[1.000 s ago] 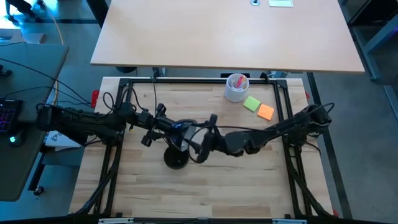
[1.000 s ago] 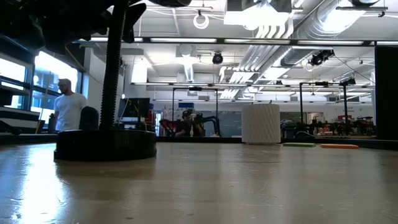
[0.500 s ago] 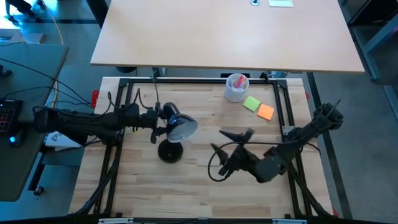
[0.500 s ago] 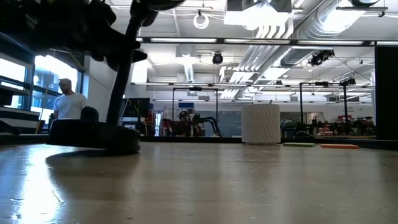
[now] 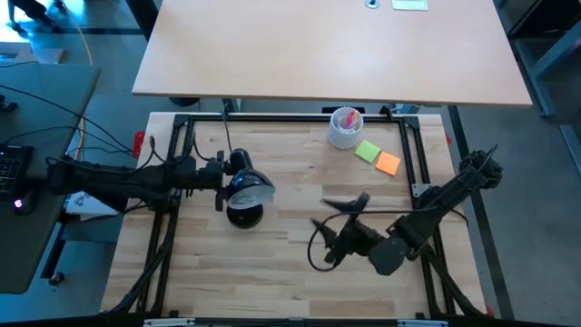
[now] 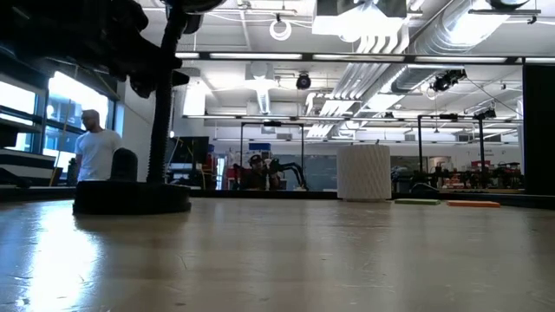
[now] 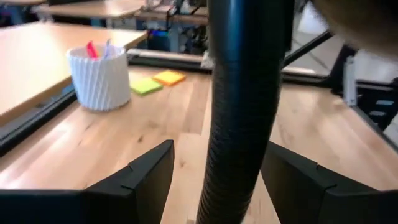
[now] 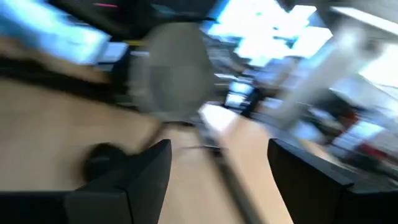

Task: Screw lightbulb
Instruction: Insert the lightbulb into the lamp

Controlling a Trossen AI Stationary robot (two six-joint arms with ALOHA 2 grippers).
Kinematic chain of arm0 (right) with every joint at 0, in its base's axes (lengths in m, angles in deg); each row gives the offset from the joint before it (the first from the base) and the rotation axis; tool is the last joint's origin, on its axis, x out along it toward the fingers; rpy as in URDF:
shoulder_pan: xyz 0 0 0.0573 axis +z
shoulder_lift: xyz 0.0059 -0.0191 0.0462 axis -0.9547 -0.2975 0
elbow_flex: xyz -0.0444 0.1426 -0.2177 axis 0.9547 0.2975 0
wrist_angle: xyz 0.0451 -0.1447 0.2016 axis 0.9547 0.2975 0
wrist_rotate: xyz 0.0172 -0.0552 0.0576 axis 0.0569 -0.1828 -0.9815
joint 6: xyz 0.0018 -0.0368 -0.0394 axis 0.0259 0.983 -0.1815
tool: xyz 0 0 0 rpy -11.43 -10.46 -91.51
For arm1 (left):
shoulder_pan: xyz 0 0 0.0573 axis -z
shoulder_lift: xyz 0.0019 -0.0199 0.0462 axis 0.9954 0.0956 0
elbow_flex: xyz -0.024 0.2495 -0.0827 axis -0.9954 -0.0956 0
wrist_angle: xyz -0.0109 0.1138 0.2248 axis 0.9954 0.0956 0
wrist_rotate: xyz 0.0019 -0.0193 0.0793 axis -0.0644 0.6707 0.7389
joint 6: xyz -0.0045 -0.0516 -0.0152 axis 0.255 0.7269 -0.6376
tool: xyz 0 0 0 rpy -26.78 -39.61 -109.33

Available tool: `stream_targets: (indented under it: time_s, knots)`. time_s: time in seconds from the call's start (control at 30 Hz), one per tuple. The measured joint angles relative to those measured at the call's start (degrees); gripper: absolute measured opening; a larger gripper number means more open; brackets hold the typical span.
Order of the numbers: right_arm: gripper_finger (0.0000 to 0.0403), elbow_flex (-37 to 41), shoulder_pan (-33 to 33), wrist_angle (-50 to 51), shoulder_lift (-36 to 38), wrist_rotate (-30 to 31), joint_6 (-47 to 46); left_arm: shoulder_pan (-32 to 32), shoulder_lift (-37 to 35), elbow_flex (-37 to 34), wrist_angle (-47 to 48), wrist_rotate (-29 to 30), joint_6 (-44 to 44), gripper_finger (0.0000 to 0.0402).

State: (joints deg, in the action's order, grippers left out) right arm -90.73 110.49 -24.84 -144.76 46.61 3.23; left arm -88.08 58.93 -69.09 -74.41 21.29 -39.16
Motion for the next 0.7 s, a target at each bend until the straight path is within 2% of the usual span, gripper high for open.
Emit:
stream_targets:
  time_s: [0.1,0.17,0.27,0.47,0.6,0.7]
  knots:
    - [0.0263,0.4,-2.4,1.2,-0.6,-13.8,-2.6,2.9,0.5,0.0,0.0,5.6,0.9,0.0225]
    - [0.0263,0.4,-4.3,0.9,-1.6,-17.4,-3.0,5.3,1.2,0.0,-0.2,9.0,2.0,0.0225]
    - [0.0263,0.4,-6.7,-1.4,-3.6,-17.9,-2.3,9.3,2.7,0.0,-0.9,14.5,3.6,0.0225]
    - [0.0263,0.4,-8.3,-4.9,-4.8,-18.4,-0.2,18.1,5.0,0.0,0.1,30.0,3.4,0.0225]
    - [0.0263,0.4,-8.9,-7.1,-4.8,-19.4,-0.2,22.0,3.9,0.0,2.1,32.8,3.8,0.0225]
    - [0.0263,0.4,-9.8,-8.4,-5.4,-25.1,0.7,24.1,2.3,0.0,6.1,34.5,5.6,0.0225]
